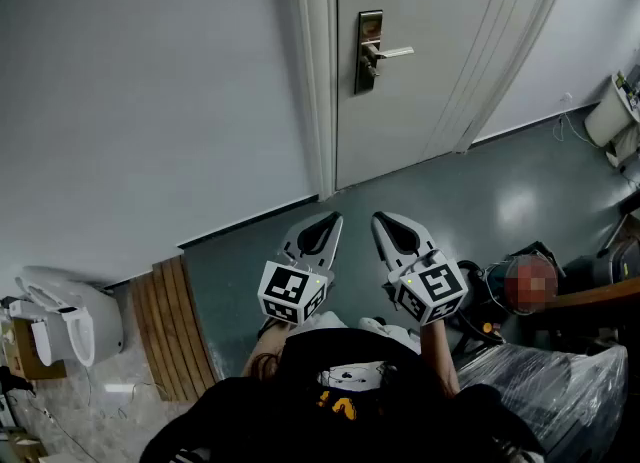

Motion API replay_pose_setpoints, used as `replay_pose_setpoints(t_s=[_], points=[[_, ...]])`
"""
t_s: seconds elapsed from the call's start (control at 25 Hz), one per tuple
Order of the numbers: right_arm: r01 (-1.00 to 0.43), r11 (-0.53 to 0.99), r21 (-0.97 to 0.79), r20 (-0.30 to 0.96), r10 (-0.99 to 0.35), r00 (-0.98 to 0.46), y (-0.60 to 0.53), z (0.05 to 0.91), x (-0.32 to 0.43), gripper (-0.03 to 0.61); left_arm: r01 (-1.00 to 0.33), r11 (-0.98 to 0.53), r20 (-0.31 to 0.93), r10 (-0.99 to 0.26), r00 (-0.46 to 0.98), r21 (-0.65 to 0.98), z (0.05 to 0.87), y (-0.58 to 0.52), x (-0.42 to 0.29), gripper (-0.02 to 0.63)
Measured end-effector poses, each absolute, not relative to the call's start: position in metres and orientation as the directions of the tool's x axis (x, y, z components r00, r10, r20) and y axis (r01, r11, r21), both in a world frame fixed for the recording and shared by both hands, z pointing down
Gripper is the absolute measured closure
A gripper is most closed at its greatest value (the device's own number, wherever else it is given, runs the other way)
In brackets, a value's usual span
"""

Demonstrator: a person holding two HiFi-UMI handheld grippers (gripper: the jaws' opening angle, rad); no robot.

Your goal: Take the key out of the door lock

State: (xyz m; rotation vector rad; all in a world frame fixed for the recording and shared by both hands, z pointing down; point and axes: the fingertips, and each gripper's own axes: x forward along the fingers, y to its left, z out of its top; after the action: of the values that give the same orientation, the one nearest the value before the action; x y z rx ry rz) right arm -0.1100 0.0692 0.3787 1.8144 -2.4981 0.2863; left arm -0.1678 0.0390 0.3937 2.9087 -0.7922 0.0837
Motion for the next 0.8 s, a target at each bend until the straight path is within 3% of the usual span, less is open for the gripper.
replay_pose_setpoints(t_s=[0.8], points=[[-0.957, 0.230, -0.179, 0.153, -0.954, -0.258, 0.058, 0.391, -0.126, 0.569, -0.428, -0.895, 0.119, -0.415, 0.902, 0.126, 0.414, 0.033, -0.184, 0.601]])
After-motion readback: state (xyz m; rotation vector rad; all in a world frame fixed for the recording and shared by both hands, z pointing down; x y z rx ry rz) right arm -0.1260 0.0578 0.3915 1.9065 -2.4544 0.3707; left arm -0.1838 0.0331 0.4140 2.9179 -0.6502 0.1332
